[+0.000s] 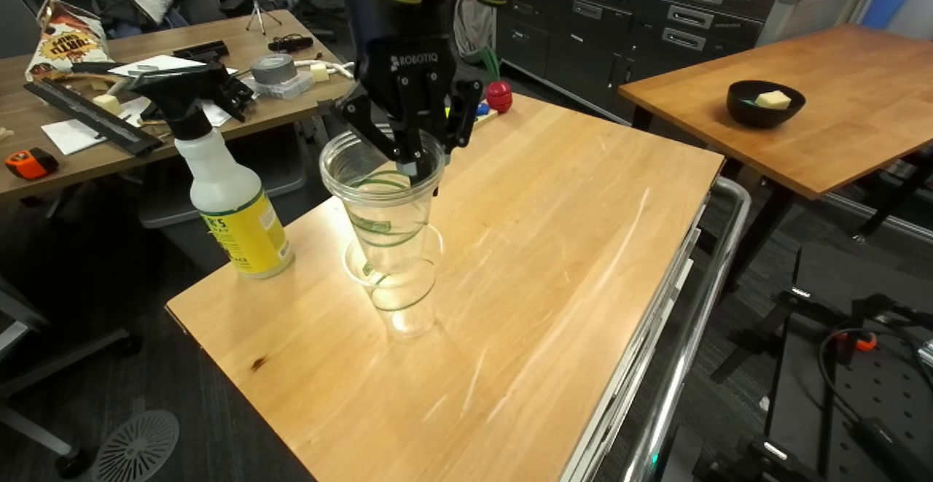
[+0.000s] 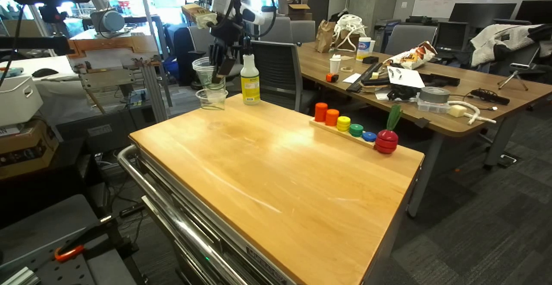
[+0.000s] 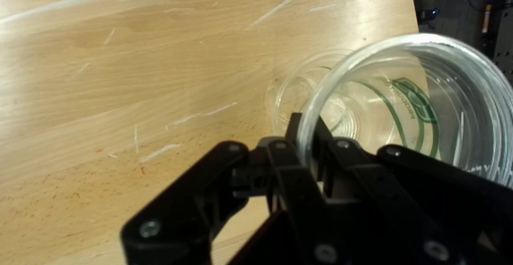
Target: Put the cups one inside the other
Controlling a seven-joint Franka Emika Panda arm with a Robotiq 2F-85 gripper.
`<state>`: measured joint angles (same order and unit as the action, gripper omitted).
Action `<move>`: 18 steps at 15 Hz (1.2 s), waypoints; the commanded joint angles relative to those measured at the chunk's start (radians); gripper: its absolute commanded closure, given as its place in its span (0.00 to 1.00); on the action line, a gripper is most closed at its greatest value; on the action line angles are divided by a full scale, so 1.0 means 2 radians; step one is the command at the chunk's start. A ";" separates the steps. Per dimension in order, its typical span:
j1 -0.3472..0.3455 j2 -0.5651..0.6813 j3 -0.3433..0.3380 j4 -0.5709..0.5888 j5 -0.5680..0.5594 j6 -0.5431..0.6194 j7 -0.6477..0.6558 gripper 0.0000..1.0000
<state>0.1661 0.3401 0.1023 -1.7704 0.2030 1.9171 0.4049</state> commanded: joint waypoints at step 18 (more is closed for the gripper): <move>0.007 -0.007 -0.003 -0.003 -0.007 0.005 0.001 0.00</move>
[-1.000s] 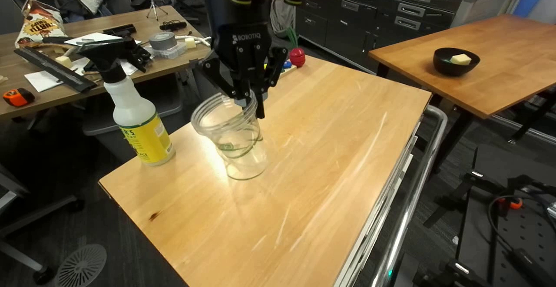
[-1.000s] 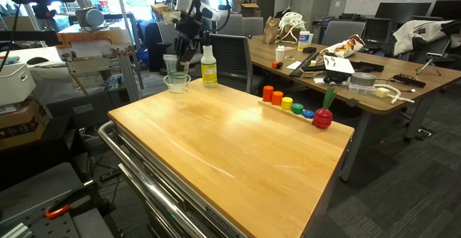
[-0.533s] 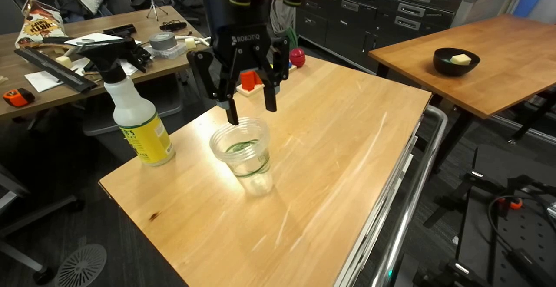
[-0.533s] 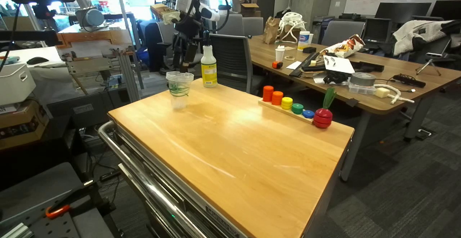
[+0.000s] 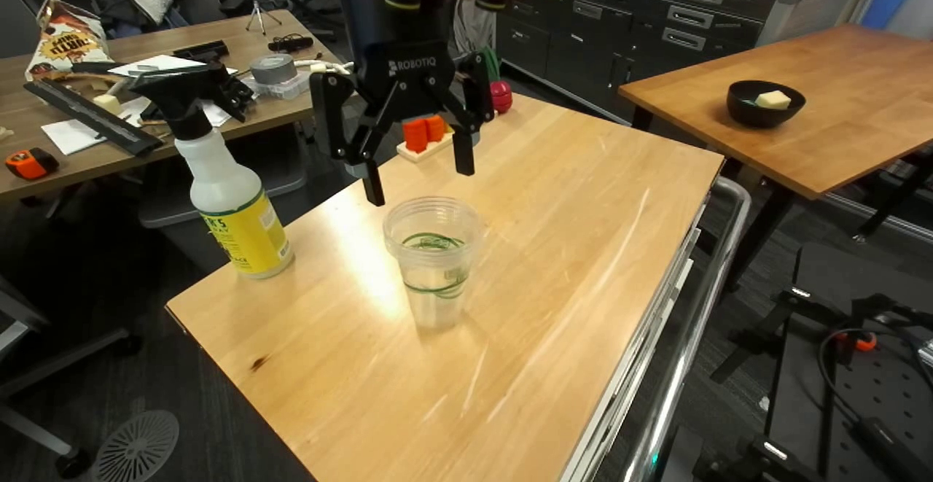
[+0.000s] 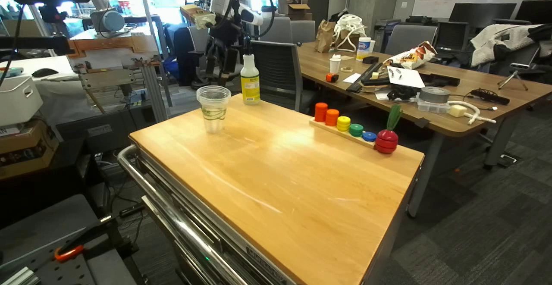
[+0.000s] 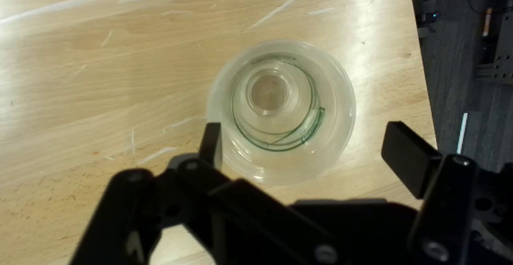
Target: Put the cups one inside the other
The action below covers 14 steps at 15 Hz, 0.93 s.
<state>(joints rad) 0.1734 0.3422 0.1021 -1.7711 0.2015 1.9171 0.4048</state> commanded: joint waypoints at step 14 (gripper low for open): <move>-0.013 -0.152 -0.032 -0.100 -0.118 0.049 0.108 0.00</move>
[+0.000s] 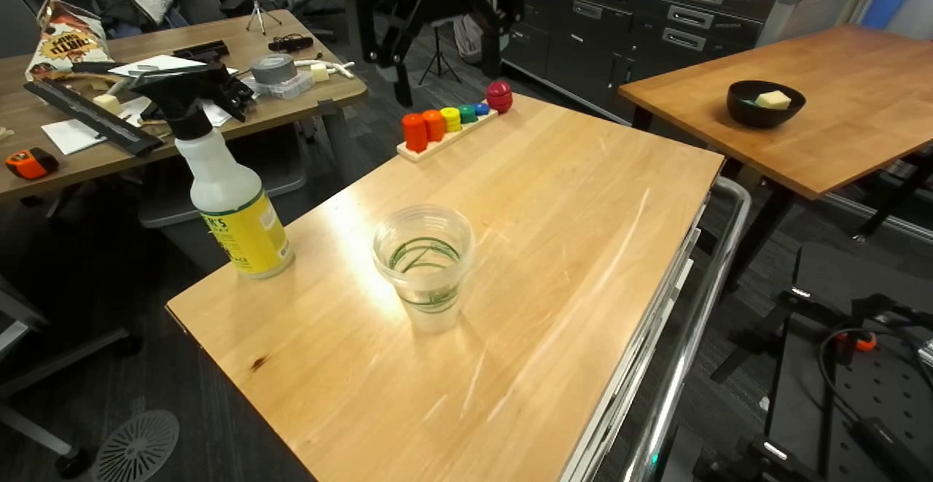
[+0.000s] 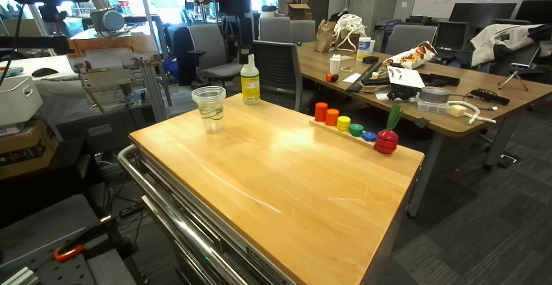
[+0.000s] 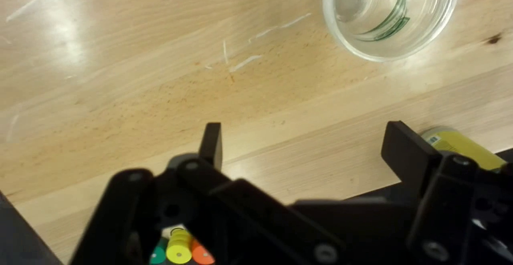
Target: Put the cups one inside the other
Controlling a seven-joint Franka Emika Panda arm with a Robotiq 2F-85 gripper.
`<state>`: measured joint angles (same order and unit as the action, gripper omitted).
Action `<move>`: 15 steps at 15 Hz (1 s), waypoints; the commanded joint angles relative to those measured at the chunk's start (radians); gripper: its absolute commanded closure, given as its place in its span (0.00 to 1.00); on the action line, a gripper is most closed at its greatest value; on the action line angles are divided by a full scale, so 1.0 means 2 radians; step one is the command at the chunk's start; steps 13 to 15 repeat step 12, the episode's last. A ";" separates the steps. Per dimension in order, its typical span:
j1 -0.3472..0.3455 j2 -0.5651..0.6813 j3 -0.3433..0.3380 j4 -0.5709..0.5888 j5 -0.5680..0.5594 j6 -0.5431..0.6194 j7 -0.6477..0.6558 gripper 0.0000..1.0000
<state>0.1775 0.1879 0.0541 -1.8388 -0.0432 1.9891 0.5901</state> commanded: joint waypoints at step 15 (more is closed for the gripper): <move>-0.104 -0.222 -0.024 -0.260 0.008 0.050 0.019 0.00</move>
